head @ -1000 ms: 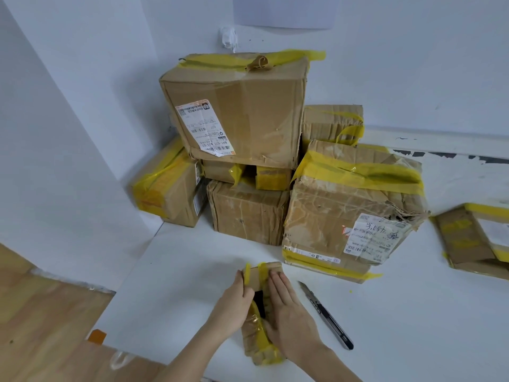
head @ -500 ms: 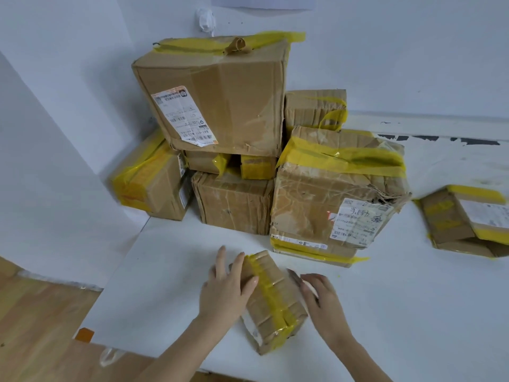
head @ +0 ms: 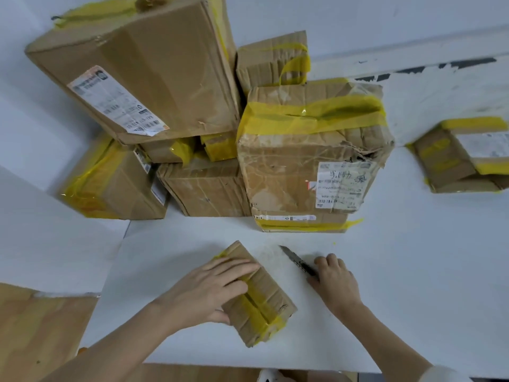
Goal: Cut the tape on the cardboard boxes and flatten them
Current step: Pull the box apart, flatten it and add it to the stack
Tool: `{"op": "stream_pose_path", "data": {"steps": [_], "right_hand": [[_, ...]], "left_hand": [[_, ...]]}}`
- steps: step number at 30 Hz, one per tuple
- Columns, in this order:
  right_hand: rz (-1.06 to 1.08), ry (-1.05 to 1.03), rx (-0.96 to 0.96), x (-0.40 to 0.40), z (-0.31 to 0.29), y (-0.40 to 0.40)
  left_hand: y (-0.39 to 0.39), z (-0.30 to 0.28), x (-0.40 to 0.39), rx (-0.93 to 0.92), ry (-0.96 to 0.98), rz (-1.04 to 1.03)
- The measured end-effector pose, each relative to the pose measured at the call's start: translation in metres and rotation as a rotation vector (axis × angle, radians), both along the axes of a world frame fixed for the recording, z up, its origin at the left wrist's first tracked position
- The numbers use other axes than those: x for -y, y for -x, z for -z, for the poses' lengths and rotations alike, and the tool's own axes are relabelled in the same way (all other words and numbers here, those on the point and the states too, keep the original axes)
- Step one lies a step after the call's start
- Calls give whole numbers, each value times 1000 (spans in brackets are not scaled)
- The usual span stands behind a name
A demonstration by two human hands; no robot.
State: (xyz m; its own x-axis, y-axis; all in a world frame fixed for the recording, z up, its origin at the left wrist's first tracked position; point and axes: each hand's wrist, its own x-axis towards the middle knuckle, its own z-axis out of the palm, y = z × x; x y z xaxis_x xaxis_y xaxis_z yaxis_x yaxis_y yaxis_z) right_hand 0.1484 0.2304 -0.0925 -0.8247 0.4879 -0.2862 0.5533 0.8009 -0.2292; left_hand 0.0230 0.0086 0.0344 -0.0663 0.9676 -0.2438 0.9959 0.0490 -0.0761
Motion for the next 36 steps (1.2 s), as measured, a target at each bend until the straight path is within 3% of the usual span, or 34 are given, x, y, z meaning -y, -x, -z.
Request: {"op": "stream_pose_path", "data": {"steps": [5,13,16,19,24,36], "right_hand": [[0,185,19,-6,-1,13],[309,1063,-176,-21,-26,-29],[259,1200,-287,-20,-43,-46],[134,1125,-378,-14,-55,-53],[5,751,-504,-3,-64,-50],[-43,502,-350,1,-65,-40]], "left_hand": [[-2,3,-18,29,-116,-238],[-1,31,-25,31,-321,-403],[2,35,-29,47,-335,-386],[4,33,-33,50,-328,-376],[3,29,-37,68,-330,-367],[-1,28,-42,45,-366,-372]]}}
